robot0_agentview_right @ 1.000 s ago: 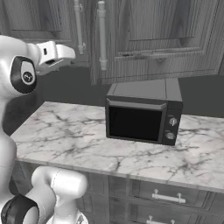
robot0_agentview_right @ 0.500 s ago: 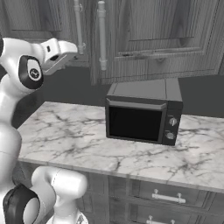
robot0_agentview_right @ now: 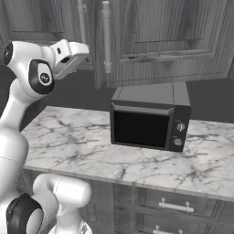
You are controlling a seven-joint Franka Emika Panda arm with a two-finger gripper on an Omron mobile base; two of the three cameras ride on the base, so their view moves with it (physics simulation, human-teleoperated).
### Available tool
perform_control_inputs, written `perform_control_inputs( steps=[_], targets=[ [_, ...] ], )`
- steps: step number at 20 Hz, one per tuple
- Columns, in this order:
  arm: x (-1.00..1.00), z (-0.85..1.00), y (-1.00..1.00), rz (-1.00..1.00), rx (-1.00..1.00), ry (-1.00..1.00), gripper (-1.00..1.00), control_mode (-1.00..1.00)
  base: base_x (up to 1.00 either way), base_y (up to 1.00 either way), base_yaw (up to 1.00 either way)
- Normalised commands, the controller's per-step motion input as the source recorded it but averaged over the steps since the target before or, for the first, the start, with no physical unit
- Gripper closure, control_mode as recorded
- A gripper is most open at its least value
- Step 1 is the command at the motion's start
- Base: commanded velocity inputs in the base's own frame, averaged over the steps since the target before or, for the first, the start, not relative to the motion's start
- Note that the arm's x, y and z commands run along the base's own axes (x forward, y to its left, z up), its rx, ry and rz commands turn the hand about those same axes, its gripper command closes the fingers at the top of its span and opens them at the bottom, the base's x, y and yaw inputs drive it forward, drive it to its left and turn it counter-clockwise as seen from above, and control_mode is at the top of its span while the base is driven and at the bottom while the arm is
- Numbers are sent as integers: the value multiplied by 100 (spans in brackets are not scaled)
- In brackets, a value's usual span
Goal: Move the bowls from the cabinet to the plates on the dining table.
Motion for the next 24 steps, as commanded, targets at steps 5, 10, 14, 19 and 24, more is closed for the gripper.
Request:
perform_control_inputs(
  steps=[5, 10, 14, 19, 24],
  targets=[
    [2, 0, -34, 0, -2, 0, -100, -100, 0, 0, 0],
    [0, 0, -34, 0, -3, 0, -100, -100, 0, 0, 0],
    [-15, 8, -54, -1, -6, -2, -100, -100, 0, 0, 0],
    [-45, 9, -71, 0, -10, -9, -100, -100, 0, 0, 0],
    [-60, 6, -74, 0, -10, -12, -100, -100, 0, 0, 0]
  ],
)
